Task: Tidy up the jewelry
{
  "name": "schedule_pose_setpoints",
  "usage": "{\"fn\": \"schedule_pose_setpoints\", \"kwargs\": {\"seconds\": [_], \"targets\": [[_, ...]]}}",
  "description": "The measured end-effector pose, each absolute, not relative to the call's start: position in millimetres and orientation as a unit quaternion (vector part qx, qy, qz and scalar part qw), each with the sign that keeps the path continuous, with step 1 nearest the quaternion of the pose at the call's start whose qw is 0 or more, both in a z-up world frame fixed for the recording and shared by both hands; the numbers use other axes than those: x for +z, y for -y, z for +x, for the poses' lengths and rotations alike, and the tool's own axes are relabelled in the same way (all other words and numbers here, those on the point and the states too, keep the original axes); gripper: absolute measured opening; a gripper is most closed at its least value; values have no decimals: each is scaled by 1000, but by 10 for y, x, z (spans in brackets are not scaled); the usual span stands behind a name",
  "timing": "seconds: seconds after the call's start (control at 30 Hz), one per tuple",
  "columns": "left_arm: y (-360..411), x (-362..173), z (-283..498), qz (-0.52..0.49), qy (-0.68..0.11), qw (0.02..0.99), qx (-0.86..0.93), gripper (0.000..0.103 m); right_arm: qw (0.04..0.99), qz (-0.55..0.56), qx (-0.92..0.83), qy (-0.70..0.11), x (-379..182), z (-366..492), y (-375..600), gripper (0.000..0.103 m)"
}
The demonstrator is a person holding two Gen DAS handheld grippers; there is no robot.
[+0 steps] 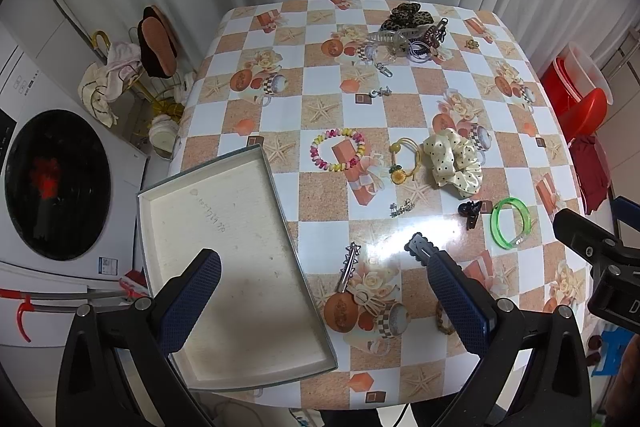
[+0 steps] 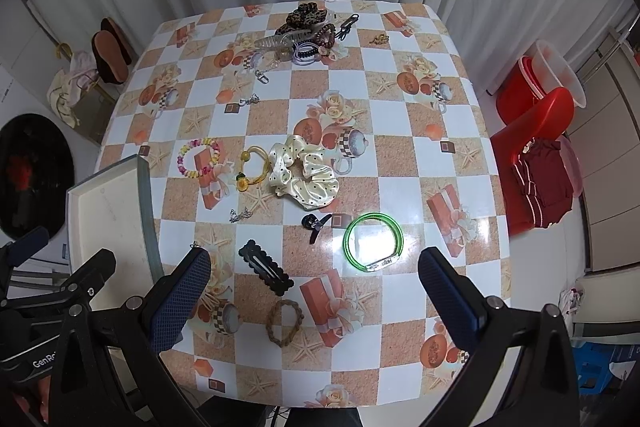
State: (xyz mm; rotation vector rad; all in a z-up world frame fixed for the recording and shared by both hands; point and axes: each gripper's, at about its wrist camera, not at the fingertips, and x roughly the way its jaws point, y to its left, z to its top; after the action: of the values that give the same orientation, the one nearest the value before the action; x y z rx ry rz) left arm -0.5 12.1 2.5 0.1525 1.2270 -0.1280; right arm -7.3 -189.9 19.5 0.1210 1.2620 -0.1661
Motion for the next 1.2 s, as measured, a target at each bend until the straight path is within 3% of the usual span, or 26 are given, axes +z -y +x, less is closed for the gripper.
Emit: {"fn": "schedule_pose_setpoints", "kwargs": {"seconds": [1.2], "targets": [[-165, 36, -17, 74, -574, 813, -62, 103, 808, 49, -78, -582, 214, -58, 1868, 103]]}}
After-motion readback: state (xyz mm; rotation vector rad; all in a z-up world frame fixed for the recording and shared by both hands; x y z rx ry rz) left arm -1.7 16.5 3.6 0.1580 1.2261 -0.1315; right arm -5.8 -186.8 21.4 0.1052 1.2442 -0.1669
